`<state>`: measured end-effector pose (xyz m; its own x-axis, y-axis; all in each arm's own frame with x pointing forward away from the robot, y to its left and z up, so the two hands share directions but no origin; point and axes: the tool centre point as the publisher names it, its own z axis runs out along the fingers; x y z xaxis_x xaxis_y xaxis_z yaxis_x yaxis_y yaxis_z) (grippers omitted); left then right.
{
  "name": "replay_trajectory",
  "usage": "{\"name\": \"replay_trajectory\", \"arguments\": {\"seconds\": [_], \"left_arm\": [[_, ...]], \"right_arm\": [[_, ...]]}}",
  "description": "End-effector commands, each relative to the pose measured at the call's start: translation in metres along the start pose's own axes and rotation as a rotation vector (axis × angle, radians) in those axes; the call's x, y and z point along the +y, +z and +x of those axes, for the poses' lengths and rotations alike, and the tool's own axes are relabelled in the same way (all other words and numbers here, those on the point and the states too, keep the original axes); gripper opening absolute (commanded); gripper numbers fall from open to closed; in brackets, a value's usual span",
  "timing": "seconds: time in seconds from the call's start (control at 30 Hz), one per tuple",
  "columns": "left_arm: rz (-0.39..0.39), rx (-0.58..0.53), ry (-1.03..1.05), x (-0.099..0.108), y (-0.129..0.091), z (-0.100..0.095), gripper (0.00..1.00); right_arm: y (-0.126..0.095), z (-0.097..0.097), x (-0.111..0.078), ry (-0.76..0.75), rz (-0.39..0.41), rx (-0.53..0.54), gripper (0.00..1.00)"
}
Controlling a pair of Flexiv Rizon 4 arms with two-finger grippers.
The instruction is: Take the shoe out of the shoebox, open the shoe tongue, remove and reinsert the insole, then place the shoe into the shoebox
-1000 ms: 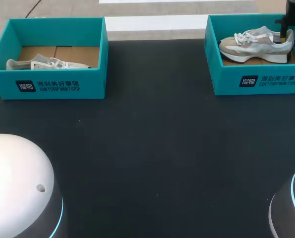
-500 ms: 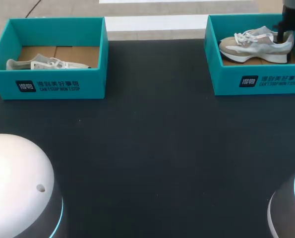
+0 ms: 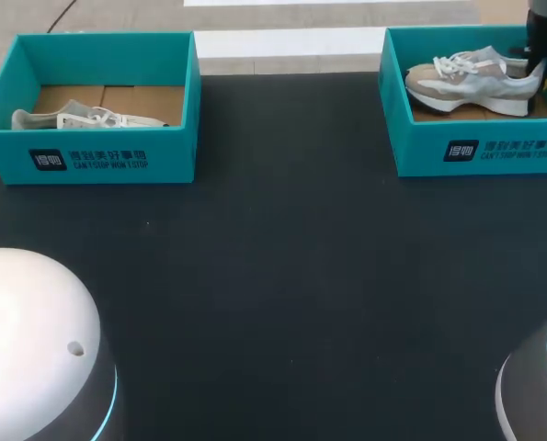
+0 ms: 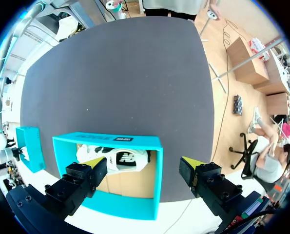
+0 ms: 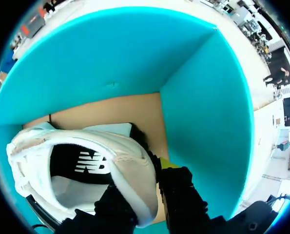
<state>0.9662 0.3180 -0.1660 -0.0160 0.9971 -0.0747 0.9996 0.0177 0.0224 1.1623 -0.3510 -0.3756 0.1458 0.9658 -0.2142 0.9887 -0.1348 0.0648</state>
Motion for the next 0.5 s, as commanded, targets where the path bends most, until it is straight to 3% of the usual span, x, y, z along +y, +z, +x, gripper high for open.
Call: {"name": "replay_trajectory", "arguments": {"seconds": [0.03, 0.5], "left_arm": [[-0.004, 0.003, 0.000, -0.002, 0.000, 0.000, 1.00], [-0.004, 0.003, 0.000, -0.002, 0.000, 0.000, 1.00]], "right_arm": [[-0.014, -0.003, -0.010, -0.010, -0.019, 0.002, 0.00], [-0.097, -0.022, -0.015, -0.012, -0.094, 0.021, 0.00]]}}
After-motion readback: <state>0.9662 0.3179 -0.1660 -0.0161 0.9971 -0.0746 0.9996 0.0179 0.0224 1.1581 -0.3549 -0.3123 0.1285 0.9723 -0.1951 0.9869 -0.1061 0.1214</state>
